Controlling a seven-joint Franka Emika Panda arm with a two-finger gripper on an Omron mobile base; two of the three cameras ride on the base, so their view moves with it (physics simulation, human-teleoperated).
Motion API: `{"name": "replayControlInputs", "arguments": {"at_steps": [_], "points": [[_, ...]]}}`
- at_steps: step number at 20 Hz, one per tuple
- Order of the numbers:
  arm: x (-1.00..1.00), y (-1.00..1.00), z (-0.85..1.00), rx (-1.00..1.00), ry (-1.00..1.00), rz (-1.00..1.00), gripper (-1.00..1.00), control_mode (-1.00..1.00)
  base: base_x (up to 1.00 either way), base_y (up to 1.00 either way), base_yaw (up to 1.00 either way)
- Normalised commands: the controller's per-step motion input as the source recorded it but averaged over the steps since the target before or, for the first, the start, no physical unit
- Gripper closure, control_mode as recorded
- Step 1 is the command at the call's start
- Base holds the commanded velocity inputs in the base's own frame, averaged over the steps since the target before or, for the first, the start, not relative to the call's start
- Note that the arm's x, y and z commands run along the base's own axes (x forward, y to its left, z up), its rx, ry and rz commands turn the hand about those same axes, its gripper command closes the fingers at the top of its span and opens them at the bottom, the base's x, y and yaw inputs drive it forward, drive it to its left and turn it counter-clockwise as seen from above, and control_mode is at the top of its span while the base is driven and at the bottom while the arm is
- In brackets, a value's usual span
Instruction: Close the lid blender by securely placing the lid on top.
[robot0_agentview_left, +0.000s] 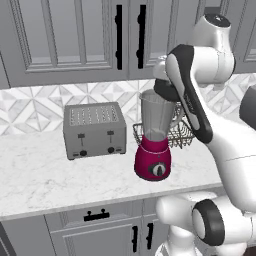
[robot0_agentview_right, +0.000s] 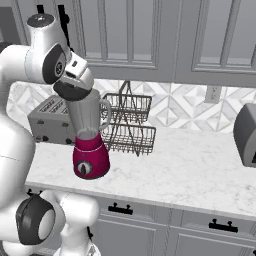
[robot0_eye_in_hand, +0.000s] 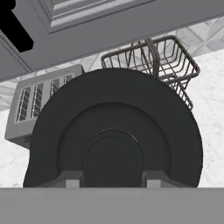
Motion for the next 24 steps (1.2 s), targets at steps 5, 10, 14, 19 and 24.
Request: {"name": "replayControlInputs", "arguments": {"at_steps": [5,10,14,19,24], "points": [[0.34,0.0,0.0,0.0,0.16,0.0,1.0,-1.0,0.0,0.0,0.0],[0.2,0.0,-0.02,0.0,0.11,0.0,1.0,-1.0,0.0,0.0,0.0],[0.12,0.03,-0.08,0.0,0.06,0.0,1.0,-1.0,0.0,0.0,0.0],[0.11,0.1,-0.12,0.0,0.06,0.0,1.0,-1.0,0.0,0.0,0.0],[0.0,0.19,-0.12,0.0,0.04,0.0,1.0,-1.0,0.0,0.0,0.0]]}}
